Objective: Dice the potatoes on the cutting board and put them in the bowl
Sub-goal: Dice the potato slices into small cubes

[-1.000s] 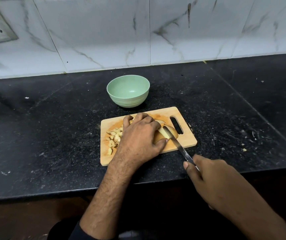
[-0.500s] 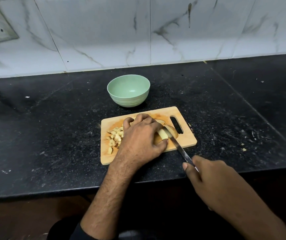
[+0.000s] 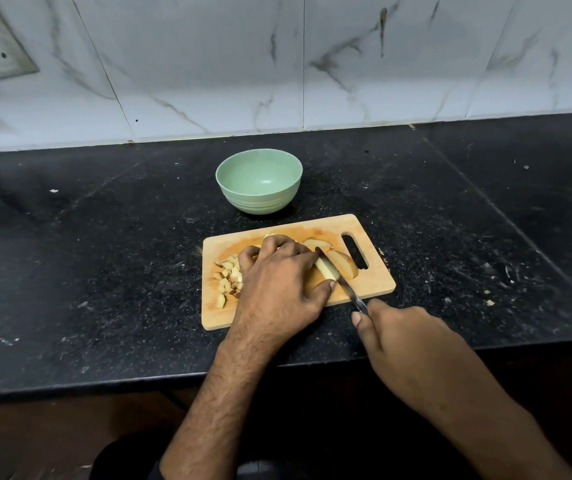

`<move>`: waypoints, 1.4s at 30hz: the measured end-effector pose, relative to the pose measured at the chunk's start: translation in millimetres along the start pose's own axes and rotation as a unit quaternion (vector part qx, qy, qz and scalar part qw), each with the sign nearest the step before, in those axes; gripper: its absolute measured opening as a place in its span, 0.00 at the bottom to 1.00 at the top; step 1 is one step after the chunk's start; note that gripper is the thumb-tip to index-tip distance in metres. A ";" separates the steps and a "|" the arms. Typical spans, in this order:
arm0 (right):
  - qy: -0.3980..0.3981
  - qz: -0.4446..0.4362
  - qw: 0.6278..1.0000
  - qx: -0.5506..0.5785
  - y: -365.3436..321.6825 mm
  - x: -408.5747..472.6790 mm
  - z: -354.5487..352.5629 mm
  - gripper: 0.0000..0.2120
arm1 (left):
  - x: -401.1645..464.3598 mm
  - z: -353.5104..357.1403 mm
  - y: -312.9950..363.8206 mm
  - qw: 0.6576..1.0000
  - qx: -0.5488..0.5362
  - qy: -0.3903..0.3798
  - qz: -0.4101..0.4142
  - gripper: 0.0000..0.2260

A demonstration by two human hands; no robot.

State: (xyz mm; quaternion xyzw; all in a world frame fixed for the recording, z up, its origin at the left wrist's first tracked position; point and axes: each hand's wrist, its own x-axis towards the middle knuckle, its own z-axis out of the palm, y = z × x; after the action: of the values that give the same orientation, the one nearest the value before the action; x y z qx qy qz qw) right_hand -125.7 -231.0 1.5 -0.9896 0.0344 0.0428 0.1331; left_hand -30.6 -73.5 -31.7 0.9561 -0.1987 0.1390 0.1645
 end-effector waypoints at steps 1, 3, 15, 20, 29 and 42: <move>-0.002 0.002 1.000 0.000 -0.5 -0.4 -1.2 0.15 | -0.9 0.2 0.7 1.000 0.001 0.001 0.002 0.24; -0.009 0.003 1.000 0.003 -1.6 -0.9 -2.4 0.15 | -2.5 0.9 1.1 1.000 0.003 0.003 0.004 0.23; -0.013 -0.004 1.000 -0.013 -4.2 2.9 0.4 0.13 | -2.8 4.1 -1.4 1.000 -0.029 0.008 0.002 0.18; -0.017 -0.013 0.999 -0.031 -9.7 15.4 3.6 0.14 | -1.0 5.9 -3.7 0.999 -0.038 0.023 0.007 0.18; -0.051 -0.007 0.999 -0.014 0.6 -9.4 -5.1 0.11 | -3.1 9.0 -4.0 0.998 -0.042 0.045 -0.014 0.19; -0.015 0.018 0.999 0.029 18.2 -31.4 -16.0 0.17 | -6.2 10.2 3.8 0.998 0.029 0.046 -0.006 0.22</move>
State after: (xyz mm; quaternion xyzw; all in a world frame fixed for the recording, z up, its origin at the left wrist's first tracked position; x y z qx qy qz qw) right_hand -157.2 -251.0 15.1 -0.9837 0.0518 0.0594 0.1617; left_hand -35.7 -78.5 -42.0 0.9543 -0.1810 0.1876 0.1463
